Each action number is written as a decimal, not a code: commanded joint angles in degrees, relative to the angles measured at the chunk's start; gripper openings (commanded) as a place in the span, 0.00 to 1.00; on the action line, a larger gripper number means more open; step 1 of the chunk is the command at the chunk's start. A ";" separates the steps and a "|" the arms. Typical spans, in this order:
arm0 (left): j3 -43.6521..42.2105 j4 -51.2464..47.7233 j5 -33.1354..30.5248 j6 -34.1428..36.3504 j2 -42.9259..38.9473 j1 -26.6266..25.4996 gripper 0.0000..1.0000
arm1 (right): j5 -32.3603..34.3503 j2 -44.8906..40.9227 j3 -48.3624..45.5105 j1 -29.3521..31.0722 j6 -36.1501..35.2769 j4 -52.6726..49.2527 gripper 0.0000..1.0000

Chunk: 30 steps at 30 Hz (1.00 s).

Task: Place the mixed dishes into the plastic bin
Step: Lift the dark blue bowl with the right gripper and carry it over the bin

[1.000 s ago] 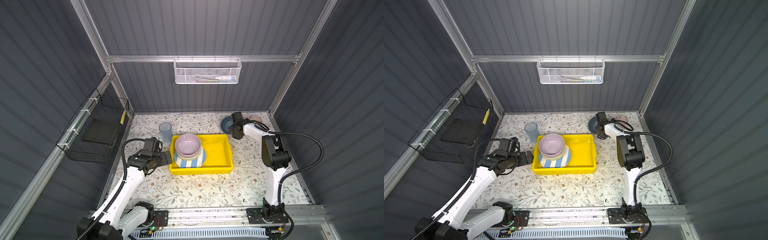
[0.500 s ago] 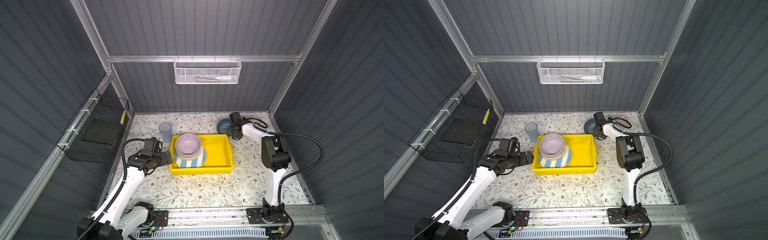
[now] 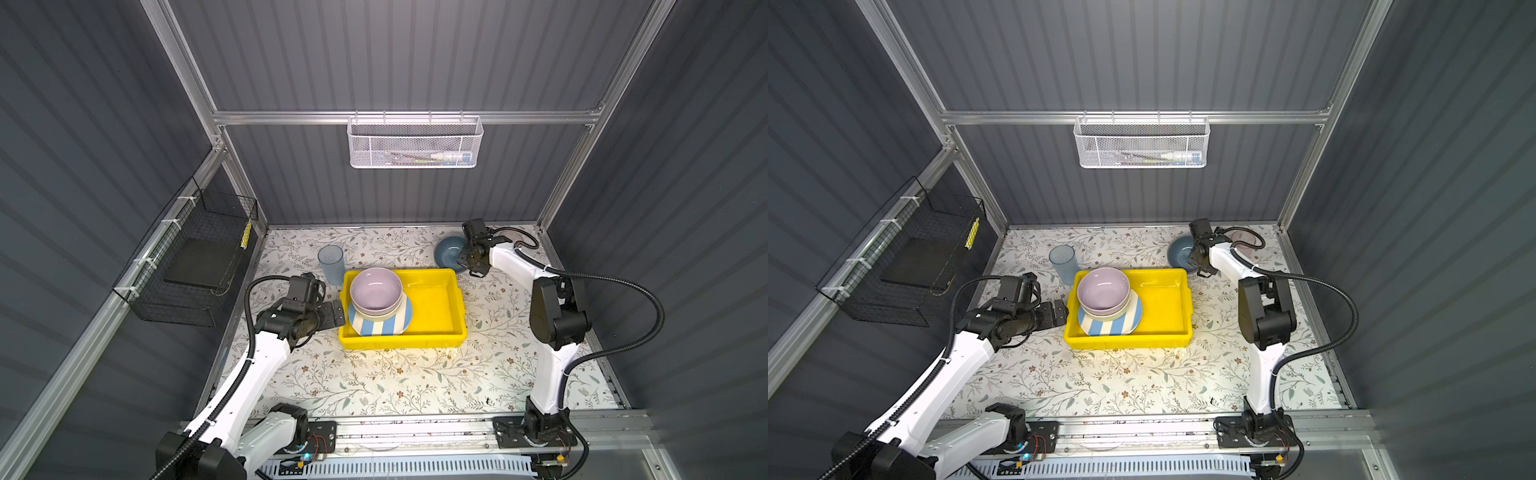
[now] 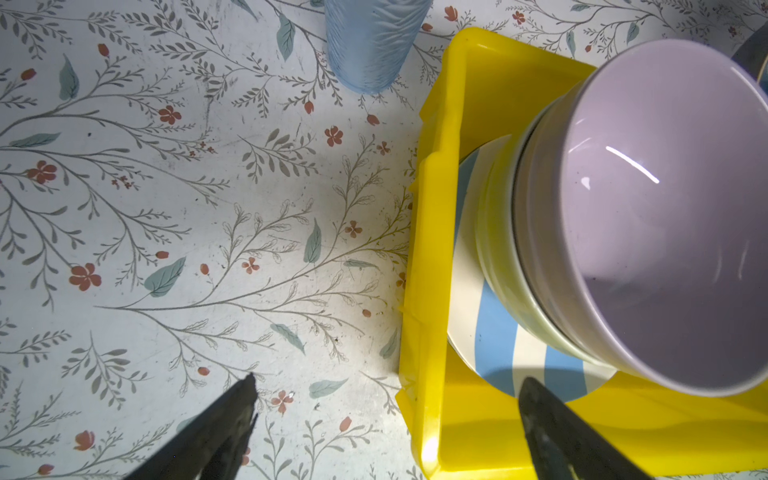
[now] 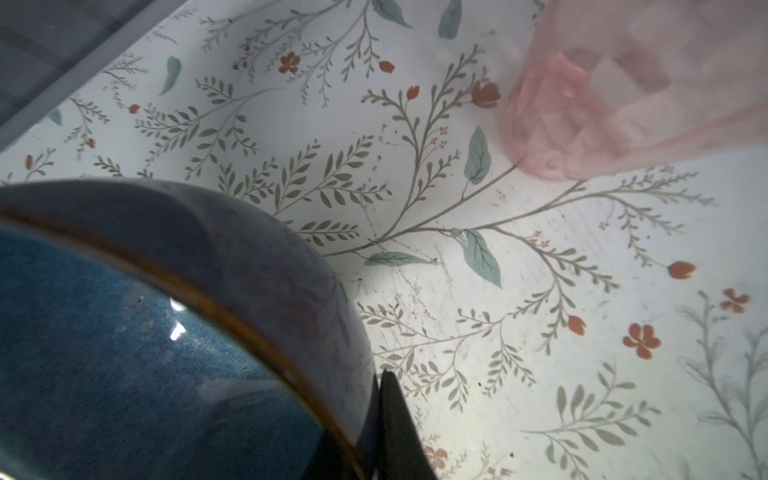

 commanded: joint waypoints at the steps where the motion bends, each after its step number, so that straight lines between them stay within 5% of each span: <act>1: 0.87 0.44 0.05 0.50 -0.10 0.41 1.00 | -0.16 -4.04 4.39 0.44 -3.06 1.55 0.00; 20: 0.64 0.46 -2.18 1.17 -2.40 0.41 1.00 | -18.86 -9.85 19.13 2.94 -19.81 -15.15 0.00; 30: 0.78 0.13 -2.61 1.65 -3.48 0.43 1.00 | -22.81 -6.55 31.96 11.12 -27.99 -26.20 0.00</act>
